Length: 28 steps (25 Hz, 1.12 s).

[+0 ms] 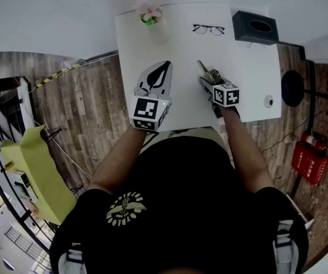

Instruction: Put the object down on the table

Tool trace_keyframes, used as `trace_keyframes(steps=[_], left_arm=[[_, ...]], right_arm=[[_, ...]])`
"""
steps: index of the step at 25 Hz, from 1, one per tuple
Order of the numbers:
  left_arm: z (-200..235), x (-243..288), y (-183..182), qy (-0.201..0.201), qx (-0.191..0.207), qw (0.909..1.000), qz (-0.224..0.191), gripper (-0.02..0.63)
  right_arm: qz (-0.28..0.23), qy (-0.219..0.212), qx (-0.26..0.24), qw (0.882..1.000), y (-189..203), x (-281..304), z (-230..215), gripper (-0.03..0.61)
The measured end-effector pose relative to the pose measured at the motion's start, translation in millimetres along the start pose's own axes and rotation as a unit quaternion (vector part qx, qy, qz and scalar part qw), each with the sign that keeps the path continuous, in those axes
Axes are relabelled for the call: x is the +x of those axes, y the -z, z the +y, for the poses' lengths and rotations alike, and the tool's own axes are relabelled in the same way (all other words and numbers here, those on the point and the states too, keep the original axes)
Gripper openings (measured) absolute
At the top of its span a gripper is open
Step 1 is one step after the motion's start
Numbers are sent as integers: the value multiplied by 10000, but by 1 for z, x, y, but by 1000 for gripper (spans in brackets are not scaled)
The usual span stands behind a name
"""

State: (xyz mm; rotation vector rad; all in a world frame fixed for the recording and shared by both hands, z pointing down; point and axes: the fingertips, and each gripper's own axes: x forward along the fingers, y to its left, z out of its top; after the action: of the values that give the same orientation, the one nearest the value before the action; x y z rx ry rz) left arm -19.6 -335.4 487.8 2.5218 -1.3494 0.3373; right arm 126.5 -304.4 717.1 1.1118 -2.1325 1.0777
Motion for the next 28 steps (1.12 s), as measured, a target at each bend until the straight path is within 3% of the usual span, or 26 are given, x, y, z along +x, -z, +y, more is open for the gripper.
trace_keyframes(steps=[20,26,28], left_arm=[[5,-11,-18,4,96,9998,-201,6],[8,-17,-24,-11,122,9996,-266,6],[10,-18,-26,-25,126,9995,-281,6]], right_arm=[[-491,683,-846,9929,-42,-56,-8,259],[-1039,691,-1012,9870,-69,-80,12,258],[-1332,678,-1146,9821,-83,-91,22,224]])
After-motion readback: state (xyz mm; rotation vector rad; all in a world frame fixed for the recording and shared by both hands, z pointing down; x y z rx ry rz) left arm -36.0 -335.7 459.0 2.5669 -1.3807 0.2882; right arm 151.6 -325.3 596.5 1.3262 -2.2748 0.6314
